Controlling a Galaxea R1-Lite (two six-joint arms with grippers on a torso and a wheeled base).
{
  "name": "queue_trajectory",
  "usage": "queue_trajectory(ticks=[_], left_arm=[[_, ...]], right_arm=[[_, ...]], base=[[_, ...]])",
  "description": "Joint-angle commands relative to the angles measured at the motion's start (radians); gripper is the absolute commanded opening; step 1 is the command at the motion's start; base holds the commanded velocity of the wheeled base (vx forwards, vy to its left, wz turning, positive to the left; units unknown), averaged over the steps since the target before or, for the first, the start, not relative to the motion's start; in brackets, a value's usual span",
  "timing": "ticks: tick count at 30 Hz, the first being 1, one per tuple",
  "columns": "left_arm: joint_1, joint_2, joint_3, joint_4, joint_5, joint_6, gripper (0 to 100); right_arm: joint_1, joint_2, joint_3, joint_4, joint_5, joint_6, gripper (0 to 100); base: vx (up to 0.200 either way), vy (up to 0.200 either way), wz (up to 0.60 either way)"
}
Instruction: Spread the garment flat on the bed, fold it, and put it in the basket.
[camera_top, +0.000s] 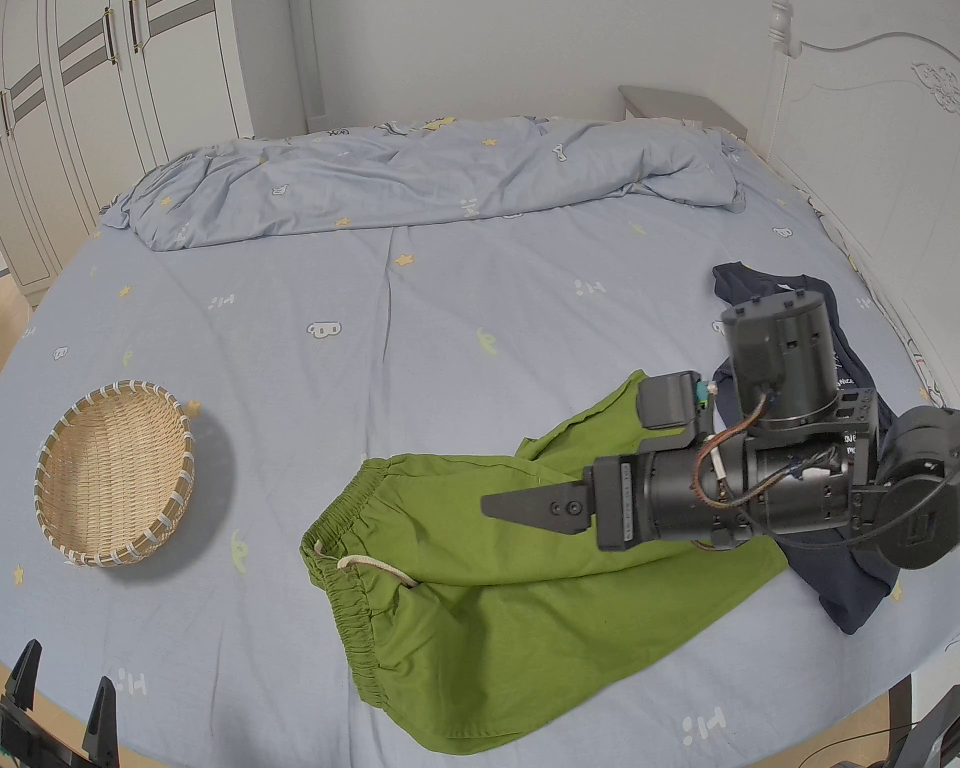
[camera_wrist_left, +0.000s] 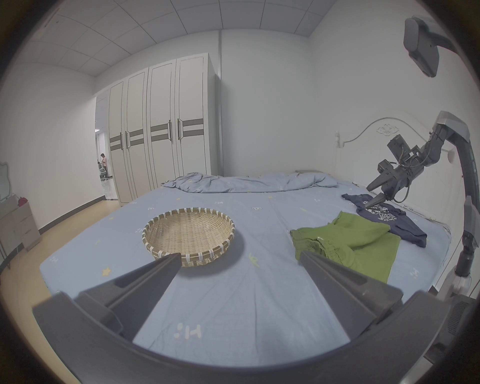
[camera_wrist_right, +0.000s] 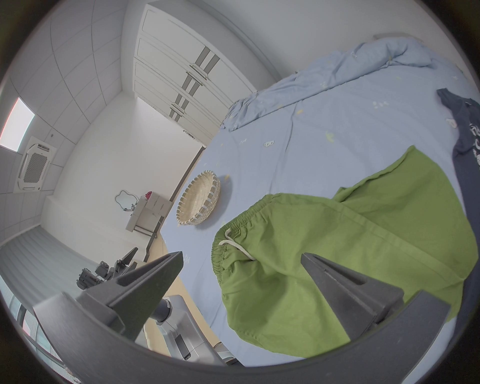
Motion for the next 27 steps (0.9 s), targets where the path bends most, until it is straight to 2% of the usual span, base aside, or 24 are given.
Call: queue_trajectory(ticks=[1, 3, 4, 5, 6, 7, 8, 9, 11, 14, 16, 17, 21, 23, 25, 26, 27], left_arm=[[-0.049, 0.114, -0.466, -0.069, 0.029, -0.355, 100], [-0.049, 0.114, -0.466, -0.069, 0.029, -0.355, 100], [-0.114, 0.298, -0.9, 0.206, 0.041, -0.631, 100], [-0.12, 0.309, -0.913, 0.309, -0.008, -0.606, 100], [-0.121, 0.314, -0.91, 0.356, -0.045, -0.582, 100], [-0.12, 0.334, -0.886, 0.474, -0.206, -0.476, 100], [-0.12, 0.337, -0.881, 0.482, -0.221, -0.467, 100], [-0.125, 0.372, -0.811, 0.513, -0.346, -0.388, 100], [-0.132, 0.455, -0.765, 0.497, -0.358, -0.365, 100], [-0.138, 0.608, -0.768, 0.487, -0.372, -0.359, 100], [-0.141, 0.628, -0.769, 0.484, -0.375, -0.359, 100], [-0.172, 0.763, -0.766, 0.476, -0.378, -0.356, 100], [-0.215, 0.955, -0.743, 0.476, -0.375, -0.342, 100], [-0.226, 1.021, -0.717, 0.476, -0.375, -0.301, 100], [-0.226, 1.081, -0.651, 0.473, -0.382, -0.169, 100], [-0.226, 1.081, -0.651, 0.473, -0.382, -0.169, 100], [-0.226, 1.108, -0.611, 0.456, -0.399, -0.079, 100]], right_arm=[[-0.05, -0.079, 0.064, 0.002, 0.004, -0.004, 100], [-0.05, -0.079, 0.064, 0.002, 0.004, -0.004, 100], [-0.095, -0.083, 0.084, 0.003, 0.041, 0.001, 100], [-0.104, -0.092, 0.095, 0.005, 0.053, 0.006, 100], [-0.107, -0.102, 0.099, 0.005, 0.058, 0.006, 100], [-0.135, -0.131, 0.121, 0.006, 0.067, 0.007, 100], [-0.138, -0.132, 0.122, 0.008, 0.067, 0.007, 100], [-0.178, -0.14, 0.142, 0.008, 0.067, 0.007, 100], [-0.207, -0.154, 0.168, 0.006, 0.064, 0.007, 100], [-0.256, -0.174, 0.196, 0.011, 0.073, 0.006, 100], [-0.26, -0.175, 0.199, 0.016, 0.073, 0.004, 100], [-0.267, -0.184, 0.207, 0.062, 0.073, 0.003, 100], [-0.265, -0.217, 0.214, 0.135, 0.081, 0.006, 100], [-0.273, -0.226, 0.23, 0.143, 0.103, 0.004, 100], [-0.291, -0.246, 0.242, 0.143, 0.124, 0.004, 100], [-0.291, -0.246, 0.242, 0.143, 0.124, 0.004, 100], [-0.302, -0.253, 0.241, 0.143, 0.13, 0.006, 100]], base=[[0.0, 0.0, 0.0], [0.0, 0.0, 0.0], [0.0, 0.0, 0.0], [0.0, 0.0, 0.0], [0.0, 0.0, 0.0], [0.0, 0.0, 0.0], [0.0, 0.0, 0.0], [0.0, 0.0, 0.0], [0.0, 0.0, 0.0], [0.0, 0.0, 0.0], [0.0, 0.0, 0.0], [0.0, 0.0, 0.0], [0.0, 0.0, 0.0], [0.0, 0.0, 0.0], [0.0, 0.0, 0.0], [0.0, 0.0, 0.0], [0.0, 0.0, 0.0]])
